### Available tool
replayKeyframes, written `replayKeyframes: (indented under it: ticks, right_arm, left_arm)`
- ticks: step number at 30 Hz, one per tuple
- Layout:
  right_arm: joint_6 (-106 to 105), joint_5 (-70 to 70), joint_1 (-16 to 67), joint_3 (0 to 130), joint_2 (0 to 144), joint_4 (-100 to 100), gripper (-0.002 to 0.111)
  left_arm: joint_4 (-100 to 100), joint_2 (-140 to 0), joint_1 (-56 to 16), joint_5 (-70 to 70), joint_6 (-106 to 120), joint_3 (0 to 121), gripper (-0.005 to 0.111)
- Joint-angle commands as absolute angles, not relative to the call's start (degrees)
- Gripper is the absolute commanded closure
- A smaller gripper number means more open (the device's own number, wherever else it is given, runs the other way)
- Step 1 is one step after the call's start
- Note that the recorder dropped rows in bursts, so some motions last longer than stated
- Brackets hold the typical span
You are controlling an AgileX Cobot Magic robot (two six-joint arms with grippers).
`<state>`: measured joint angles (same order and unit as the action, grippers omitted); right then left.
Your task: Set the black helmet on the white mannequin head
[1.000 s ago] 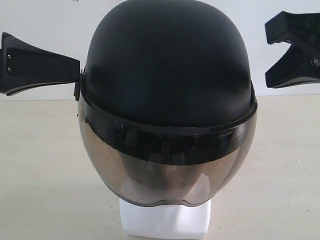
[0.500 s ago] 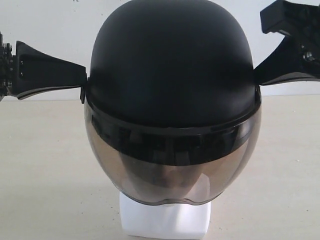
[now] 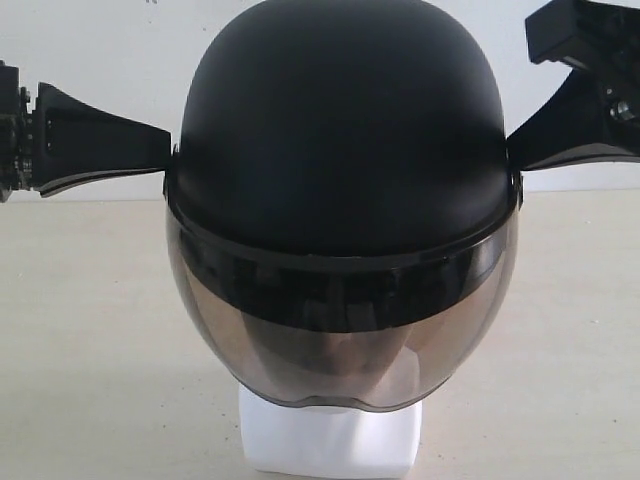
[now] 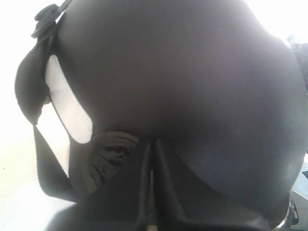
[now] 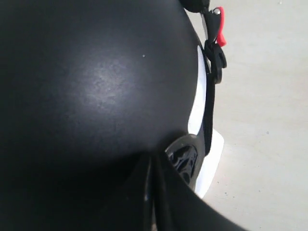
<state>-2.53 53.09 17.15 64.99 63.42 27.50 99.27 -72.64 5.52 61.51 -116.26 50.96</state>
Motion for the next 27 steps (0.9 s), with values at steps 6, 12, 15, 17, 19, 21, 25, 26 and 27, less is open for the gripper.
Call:
replayKeyframes:
  ticks: [6,12,15,17,19,21,25,26,27]
  right_arm:
    - [-3.3,53.3,17.2,65.3,63.3,29.2,0.109]
    - [-3.3,53.4,17.2,65.3,63.3,29.2,0.109]
    - [-3.1,53.4,17.2,65.3,63.3,29.2,0.109]
    - [-2.5,53.7,17.2,65.3,63.3,29.1,0.109]
    - [-2.5,54.0,17.2,65.3,63.0,28.5,0.109]
    - [-1.9,54.3,17.2,65.3,62.4,27.5,0.109]
    - [0.0,54.7,17.2,65.3,58.9,23.8,0.109]
    - [0.0,55.4,17.2,65.3,57.5,22.8,0.109]
    - [0.7,56.1,17.2,65.3,56.3,21.9,0.109]
  left_arm:
    - [99.9,-72.4,5.5,62.9,-116.5,51.8,0.102]
    - [99.9,-69.2,5.6,62.9,-114.9,52.1,0.102]
    - [99.9,-68.2,5.7,63.2,-115.3,52.1,0.102]
    - [99.9,-67.7,5.7,63.2,-115.7,52.1,0.102]
    - [99.9,-67.3,5.7,63.4,-115.9,52.1,0.102]
    - [99.9,-67.0,5.7,63.4,-116.1,52.1,0.102]
    - [99.9,-67.0,6.0,66.8,-116.7,52.1,0.102]
    - [99.9,-67.0,6.5,68.6,-117.5,52.1,0.102]
    - [99.9,-66.8,7.2,70.0,-117.8,52.1,0.102]
